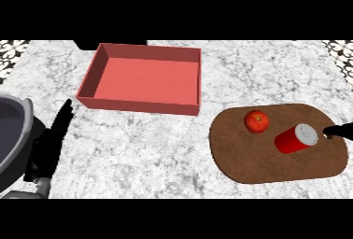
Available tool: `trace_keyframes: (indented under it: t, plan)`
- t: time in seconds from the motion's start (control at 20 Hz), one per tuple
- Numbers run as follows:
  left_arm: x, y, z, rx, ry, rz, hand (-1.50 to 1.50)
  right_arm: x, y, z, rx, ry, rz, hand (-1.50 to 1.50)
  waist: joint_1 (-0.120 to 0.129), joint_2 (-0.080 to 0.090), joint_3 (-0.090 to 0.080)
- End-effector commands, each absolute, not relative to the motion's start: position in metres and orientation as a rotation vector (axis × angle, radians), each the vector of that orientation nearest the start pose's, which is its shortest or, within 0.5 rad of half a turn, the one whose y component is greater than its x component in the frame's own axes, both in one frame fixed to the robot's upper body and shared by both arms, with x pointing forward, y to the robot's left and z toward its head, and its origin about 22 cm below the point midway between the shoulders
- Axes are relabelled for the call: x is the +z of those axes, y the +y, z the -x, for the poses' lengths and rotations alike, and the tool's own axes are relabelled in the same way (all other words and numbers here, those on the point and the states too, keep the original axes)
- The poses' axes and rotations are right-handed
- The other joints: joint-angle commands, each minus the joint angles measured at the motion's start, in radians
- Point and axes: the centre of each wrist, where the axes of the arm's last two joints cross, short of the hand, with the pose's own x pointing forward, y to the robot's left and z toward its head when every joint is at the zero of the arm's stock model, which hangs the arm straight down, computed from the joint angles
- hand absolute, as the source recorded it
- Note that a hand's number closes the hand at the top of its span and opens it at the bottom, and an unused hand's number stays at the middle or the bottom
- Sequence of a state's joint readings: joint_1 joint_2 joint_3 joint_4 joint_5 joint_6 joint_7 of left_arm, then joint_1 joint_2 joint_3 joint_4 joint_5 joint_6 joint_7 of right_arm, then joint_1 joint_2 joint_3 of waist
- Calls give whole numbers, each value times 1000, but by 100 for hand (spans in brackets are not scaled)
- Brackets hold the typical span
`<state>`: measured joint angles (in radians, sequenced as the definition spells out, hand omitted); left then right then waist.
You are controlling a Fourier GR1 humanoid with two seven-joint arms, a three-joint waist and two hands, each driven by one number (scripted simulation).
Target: Pick the can from the cutting board and place it in the cardboard box
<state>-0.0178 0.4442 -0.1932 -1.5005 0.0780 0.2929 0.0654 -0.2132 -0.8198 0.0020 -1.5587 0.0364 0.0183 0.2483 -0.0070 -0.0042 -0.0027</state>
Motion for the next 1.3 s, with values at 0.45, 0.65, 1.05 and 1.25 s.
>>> trace_keyframes:
  t: [0.45,0.65,1.05,1.25]
  plan:
    - [3,287,-230,-204,-1440,-366,0,206,-309,-271,1058,-892,604,-150,11,0,1]
    - [12,297,-223,-206,-1448,-373,0,189,-302,-296,1012,-832,644,-150,26,5,2]
    - [4,283,-232,-199,-1443,-350,0,167,-297,-294,1009,-772,688,-150,15,5,3]
    - [13,291,-245,-200,-1448,-373,0,163,-288,-281,1009,-734,693,-150,10,4,2]
